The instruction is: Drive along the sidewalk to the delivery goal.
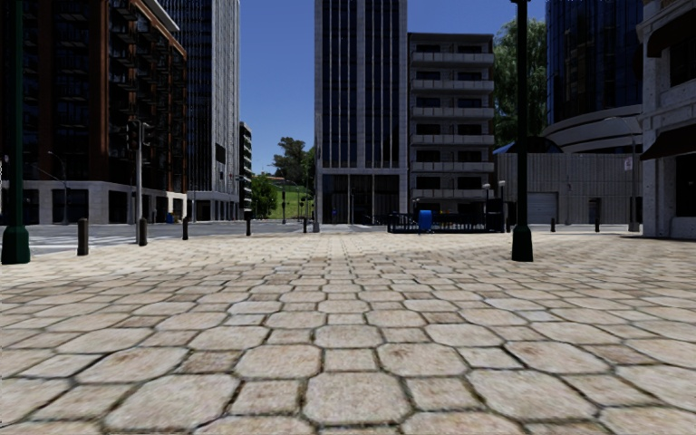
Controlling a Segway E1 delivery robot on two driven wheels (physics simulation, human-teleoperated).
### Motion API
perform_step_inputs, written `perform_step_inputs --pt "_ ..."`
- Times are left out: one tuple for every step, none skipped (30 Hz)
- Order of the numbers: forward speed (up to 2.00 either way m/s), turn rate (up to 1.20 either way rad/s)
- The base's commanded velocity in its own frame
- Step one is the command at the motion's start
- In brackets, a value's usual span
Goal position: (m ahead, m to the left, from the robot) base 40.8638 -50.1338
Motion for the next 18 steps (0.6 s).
perform_step_inputs --pt "2.00 0.00" --pt "2.00 0.00" --pt "2.00 0.00" --pt "2.00 0.00" --pt "2.00 0.00" --pt "2.00 0.00" --pt "2.00 0.00" --pt "2.00 0.00" --pt "2.00 0.00" --pt "2.00 0.00" --pt "2.00 0.00" --pt "2.00 0.00" --pt "2.00 0.00" --pt "2.00 0.00" --pt "2.00 0.00" --pt "2.00 0.00" --pt "2.00 0.00" --pt "2.00 0.00"
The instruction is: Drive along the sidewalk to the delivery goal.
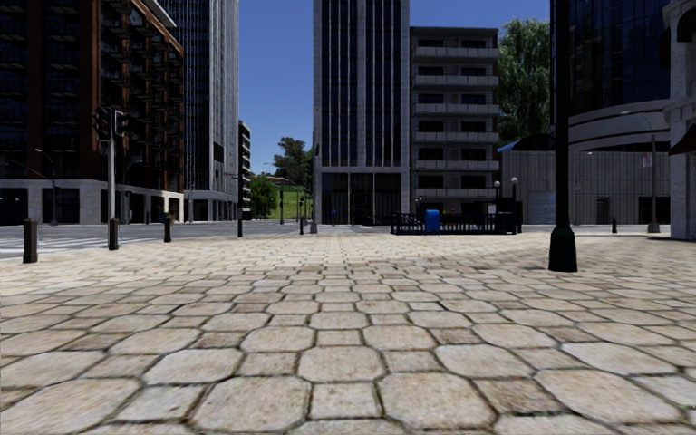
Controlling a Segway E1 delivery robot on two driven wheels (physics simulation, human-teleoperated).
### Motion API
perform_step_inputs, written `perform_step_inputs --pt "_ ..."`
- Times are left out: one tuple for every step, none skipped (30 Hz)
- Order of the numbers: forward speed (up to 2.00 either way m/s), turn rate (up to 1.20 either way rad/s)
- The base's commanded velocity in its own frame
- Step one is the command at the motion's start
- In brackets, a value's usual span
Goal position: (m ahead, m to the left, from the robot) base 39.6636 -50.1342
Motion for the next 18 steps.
perform_step_inputs --pt "2.00 0.00" --pt "2.00 0.00" --pt "2.00 0.00" --pt "2.00 0.00" --pt "2.00 0.00" --pt "2.00 0.00" --pt "2.00 0.00" --pt "2.00 0.00" --pt "2.00 0.00" --pt "2.00 0.00" --pt "2.00 0.00" --pt "2.00 0.00" --pt "2.00 0.00" --pt "2.00 0.00" --pt "2.00 0.00" --pt "2.00 0.00" --pt "2.00 0.00" --pt "2.00 0.00"
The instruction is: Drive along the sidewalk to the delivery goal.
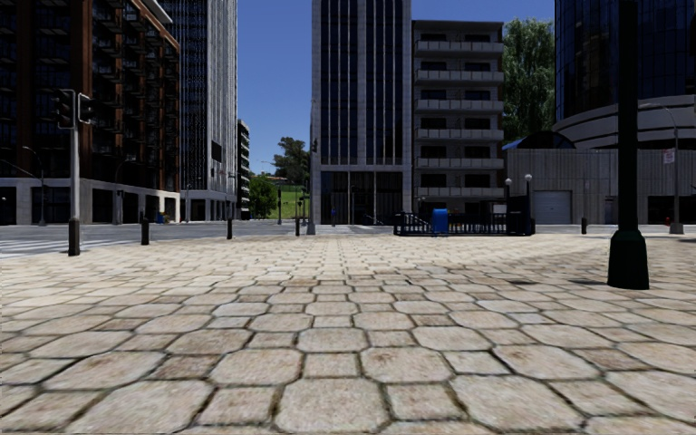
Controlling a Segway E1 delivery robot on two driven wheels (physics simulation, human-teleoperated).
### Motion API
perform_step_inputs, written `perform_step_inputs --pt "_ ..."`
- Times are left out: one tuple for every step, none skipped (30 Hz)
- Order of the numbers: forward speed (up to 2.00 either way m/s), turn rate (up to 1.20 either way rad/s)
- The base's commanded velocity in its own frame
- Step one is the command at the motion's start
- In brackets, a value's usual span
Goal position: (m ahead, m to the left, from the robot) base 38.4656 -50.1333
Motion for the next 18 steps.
perform_step_inputs --pt "2.00 0.00" --pt "2.00 0.00" --pt "2.00 0.00" --pt "2.00 0.00" --pt "2.00 0.00" --pt "2.00 0.00" --pt "2.00 0.00" --pt "2.00 0.00" --pt "2.00 0.00" --pt "2.00 0.00" --pt "2.00 0.00" --pt "2.00 0.00" --pt "2.00 0.00" --pt "2.00 0.00" --pt "2.00 0.00" --pt "2.00 0.00" --pt "2.00 0.00" --pt "2.00 0.00"
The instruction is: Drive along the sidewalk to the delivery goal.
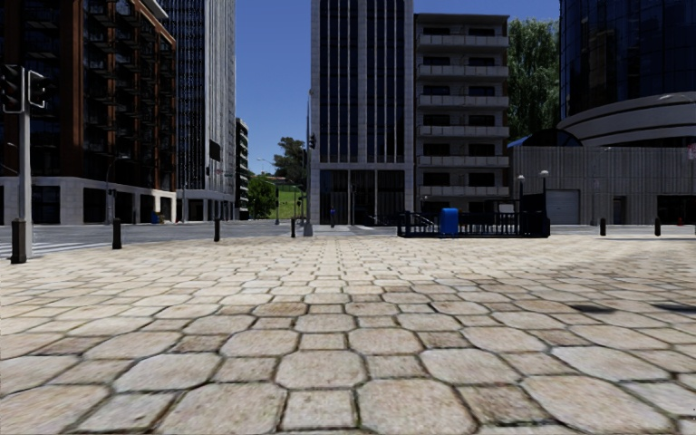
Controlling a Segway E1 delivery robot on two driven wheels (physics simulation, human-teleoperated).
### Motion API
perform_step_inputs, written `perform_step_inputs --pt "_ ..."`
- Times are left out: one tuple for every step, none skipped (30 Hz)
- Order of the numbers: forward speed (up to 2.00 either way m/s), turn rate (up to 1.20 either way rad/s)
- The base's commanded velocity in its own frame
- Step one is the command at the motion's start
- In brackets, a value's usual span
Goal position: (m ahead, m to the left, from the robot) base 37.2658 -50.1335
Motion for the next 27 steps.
perform_step_inputs --pt "2.00 0.00" --pt "2.00 0.00" --pt "2.00 0.00" --pt "2.00 0.00" --pt "2.00 0.00" --pt "2.00 0.00" --pt "2.00 0.00" --pt "2.00 0.00" --pt "2.00 0.00" --pt "2.00 0.00" --pt "2.00 0.00" --pt "2.00 0.00" --pt "2.00 0.00" --pt "2.00 0.00" --pt "2.00 0.00" --pt "2.00 0.00" --pt "2.00 0.00" --pt "2.00 0.00" --pt "2.00 0.00" --pt "2.00 0.00" --pt "2.00 0.00" --pt "2.00 0.00" --pt "2.00 0.00" --pt "2.00 0.00" --pt "2.00 0.00" --pt "2.00 0.02" --pt "2.00 0.06"
